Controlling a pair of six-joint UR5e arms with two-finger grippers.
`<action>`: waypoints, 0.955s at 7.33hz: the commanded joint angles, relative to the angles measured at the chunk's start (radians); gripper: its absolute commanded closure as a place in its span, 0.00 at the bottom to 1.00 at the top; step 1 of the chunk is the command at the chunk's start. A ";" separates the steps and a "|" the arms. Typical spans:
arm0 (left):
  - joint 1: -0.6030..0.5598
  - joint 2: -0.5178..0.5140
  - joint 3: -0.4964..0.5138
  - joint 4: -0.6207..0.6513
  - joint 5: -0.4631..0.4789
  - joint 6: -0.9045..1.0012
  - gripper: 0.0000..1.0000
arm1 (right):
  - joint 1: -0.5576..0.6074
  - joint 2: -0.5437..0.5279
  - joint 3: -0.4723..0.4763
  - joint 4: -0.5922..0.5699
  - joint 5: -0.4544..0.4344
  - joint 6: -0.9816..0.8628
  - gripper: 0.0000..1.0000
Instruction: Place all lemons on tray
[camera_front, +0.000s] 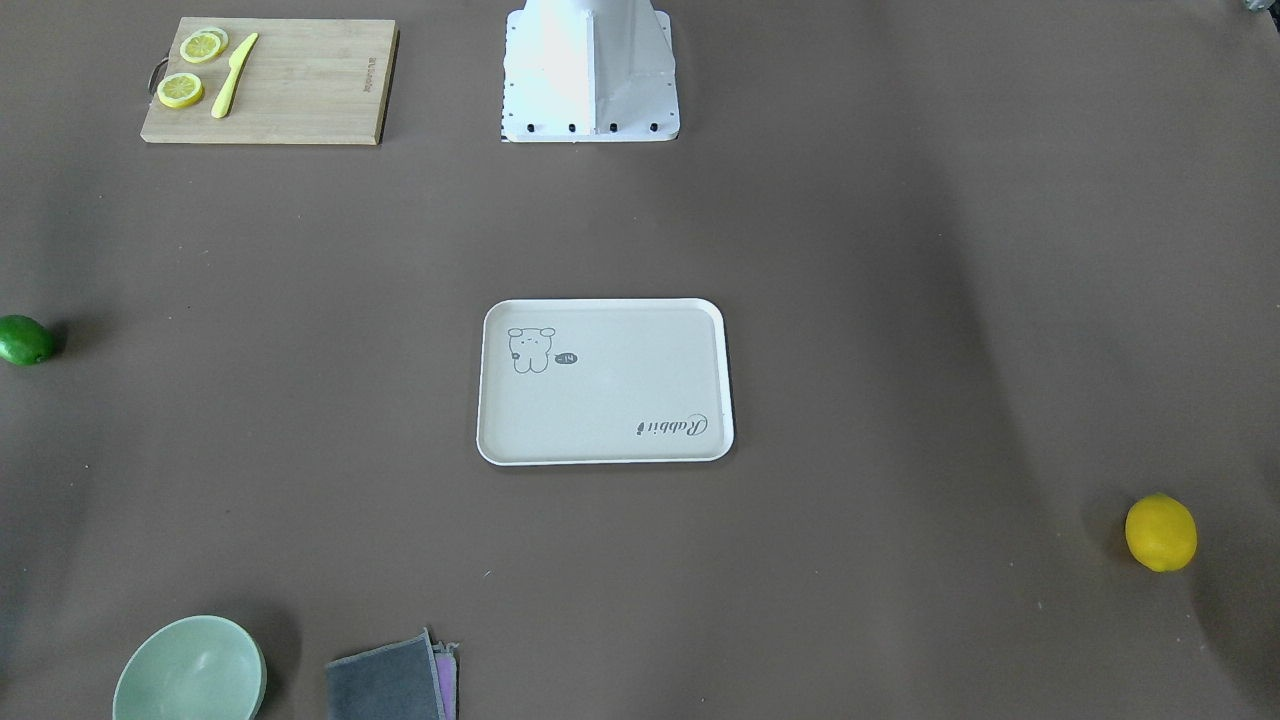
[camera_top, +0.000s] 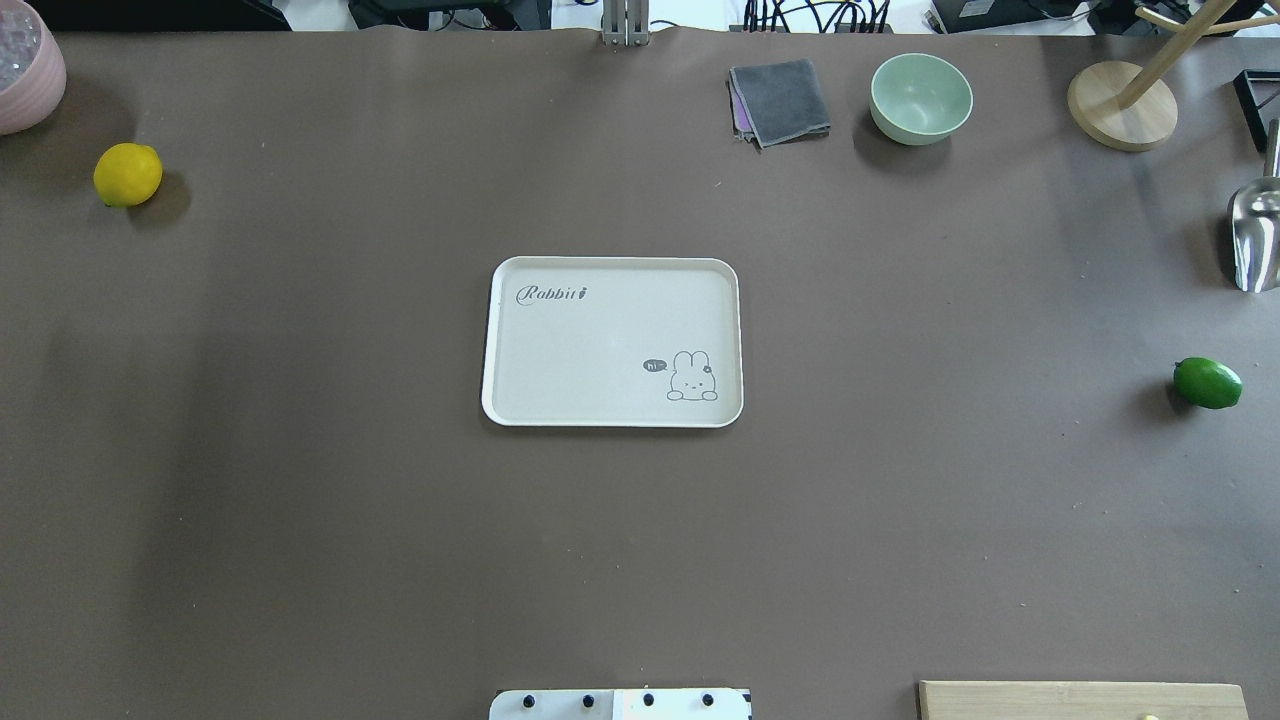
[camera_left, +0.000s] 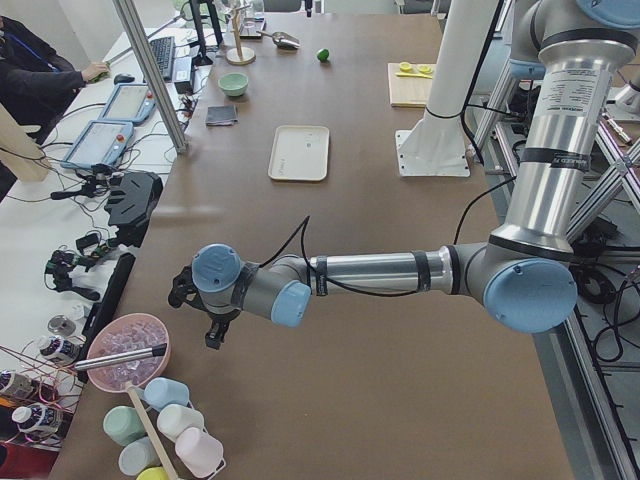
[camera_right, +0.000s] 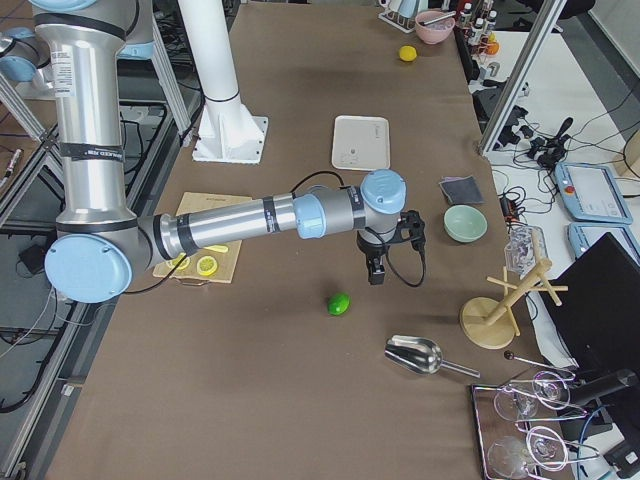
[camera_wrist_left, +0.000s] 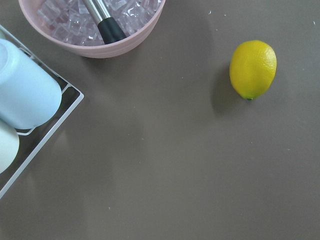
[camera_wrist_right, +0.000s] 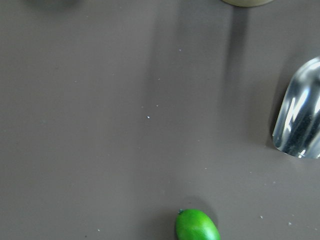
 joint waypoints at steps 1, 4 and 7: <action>0.143 -0.069 0.047 -0.078 0.009 0.001 0.01 | -0.068 0.049 -0.014 0.002 -0.010 0.025 0.00; 0.231 -0.156 0.107 -0.083 0.114 0.001 0.03 | -0.126 0.081 -0.042 0.002 -0.040 0.027 0.00; 0.265 -0.264 0.221 -0.083 0.223 0.001 0.03 | -0.133 0.083 -0.048 0.002 -0.040 0.030 0.00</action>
